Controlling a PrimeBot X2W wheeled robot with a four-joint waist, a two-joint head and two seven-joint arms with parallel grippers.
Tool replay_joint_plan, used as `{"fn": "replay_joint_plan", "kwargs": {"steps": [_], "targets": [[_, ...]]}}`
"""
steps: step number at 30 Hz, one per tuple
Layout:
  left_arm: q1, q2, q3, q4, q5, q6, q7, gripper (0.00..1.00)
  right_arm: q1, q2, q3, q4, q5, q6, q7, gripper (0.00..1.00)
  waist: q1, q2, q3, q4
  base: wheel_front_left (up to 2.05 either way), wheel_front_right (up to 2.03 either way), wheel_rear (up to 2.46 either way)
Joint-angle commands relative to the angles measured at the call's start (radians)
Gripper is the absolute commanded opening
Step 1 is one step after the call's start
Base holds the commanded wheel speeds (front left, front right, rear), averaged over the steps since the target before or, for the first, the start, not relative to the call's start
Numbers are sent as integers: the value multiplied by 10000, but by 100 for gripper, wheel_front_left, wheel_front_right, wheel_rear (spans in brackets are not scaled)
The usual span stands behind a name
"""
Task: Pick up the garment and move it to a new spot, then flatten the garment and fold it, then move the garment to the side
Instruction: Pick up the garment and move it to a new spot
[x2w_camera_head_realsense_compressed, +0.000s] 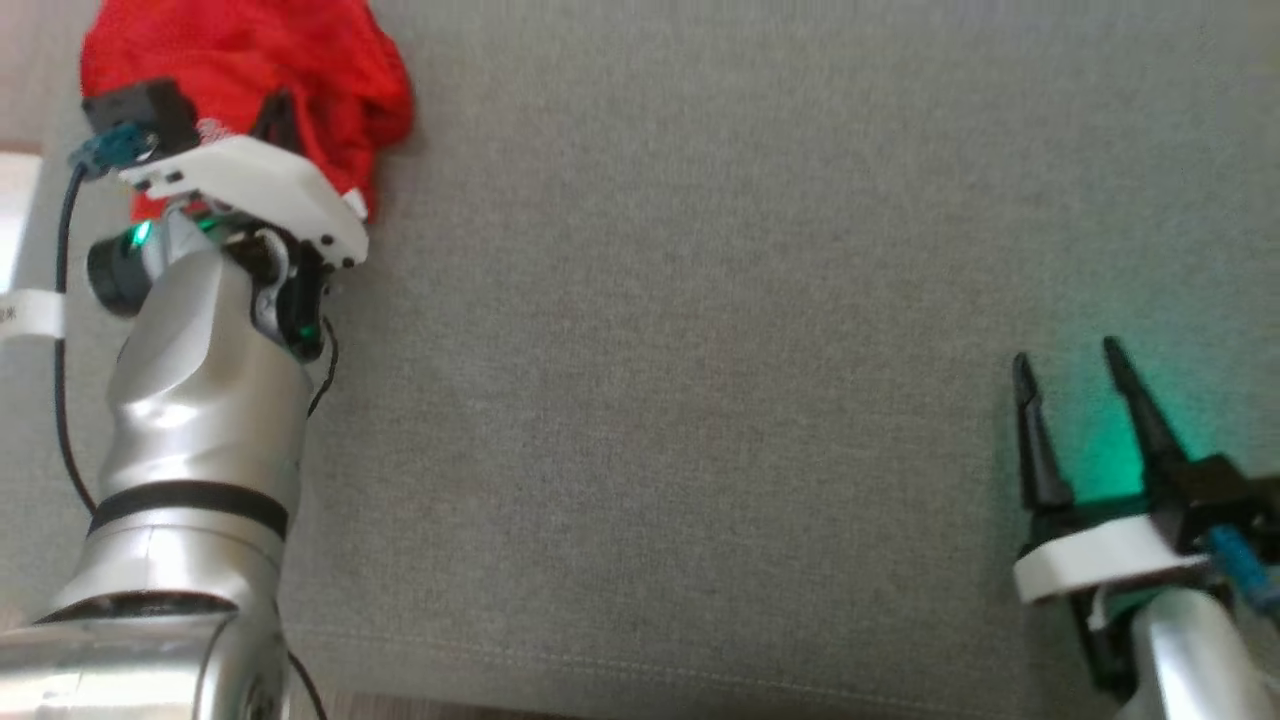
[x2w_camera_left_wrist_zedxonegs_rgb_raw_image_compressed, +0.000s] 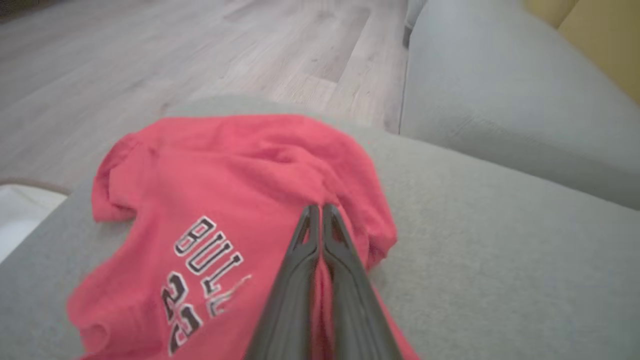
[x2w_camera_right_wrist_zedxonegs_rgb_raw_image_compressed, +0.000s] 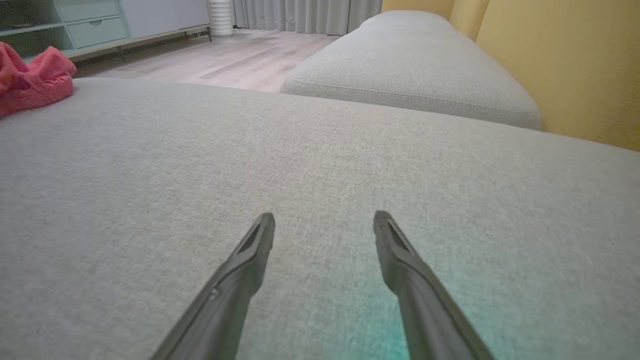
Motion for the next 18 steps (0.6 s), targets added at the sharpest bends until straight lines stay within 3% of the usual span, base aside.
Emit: {"fn": "replay_joint_plan", "kwargs": {"steps": [1,4,9,14,18], "targets": [[-373,292,-125,-646,111,-277,-55,0,154,171,331,-56,126,-7,-136,100,0,0,-665,1,0,0,0],[-144,149,-586,-1553,-71,-783,535,0,130,413,407,317,256,-7,-199,100,0,0,-1323,-157,0,0,0],[561,57,-1262,-3226,-584,-966,1555,0,148,563,464,559,370,-7,-221,100,0,0,-1909,-367,0,0,0],[2296,129,-2935,-6958,-2350,-987,3720,0,338,639,452,524,548,-7,-224,100,0,0,-2432,-685,0,0,0],[3752,520,-3451,-10375,-3788,-989,5380,0,480,653,495,509,798,-7,-225,100,0,0,-2650,-946,0,0,0]]}}
